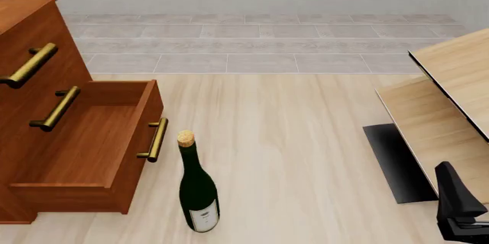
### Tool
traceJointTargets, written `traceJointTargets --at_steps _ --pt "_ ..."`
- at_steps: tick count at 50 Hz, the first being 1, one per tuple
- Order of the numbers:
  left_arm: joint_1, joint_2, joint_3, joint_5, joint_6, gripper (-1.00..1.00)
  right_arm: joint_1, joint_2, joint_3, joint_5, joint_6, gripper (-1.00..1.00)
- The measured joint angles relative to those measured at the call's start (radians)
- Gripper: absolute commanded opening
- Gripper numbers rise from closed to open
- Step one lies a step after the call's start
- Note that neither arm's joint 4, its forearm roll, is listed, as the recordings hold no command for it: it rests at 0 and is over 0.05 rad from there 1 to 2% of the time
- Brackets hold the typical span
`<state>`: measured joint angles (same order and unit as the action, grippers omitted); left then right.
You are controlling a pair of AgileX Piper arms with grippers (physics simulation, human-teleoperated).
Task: Put the bowl on top of the cabinet.
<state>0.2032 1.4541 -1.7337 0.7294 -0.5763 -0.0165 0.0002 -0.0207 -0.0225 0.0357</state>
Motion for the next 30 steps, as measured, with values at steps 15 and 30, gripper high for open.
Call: traceJointTargets --at_steps 15,30 --pt "0.087 0.028 -0.139 0.142 -0.193 -1.0 -0.002 0.0 -0.002 0.0 0.003 1.0" --pt "0.248 0.097 -0.373 0.316 -0.247 -1.0 -0.006 0.0 -0.005 -0.002 0.007 1.0"
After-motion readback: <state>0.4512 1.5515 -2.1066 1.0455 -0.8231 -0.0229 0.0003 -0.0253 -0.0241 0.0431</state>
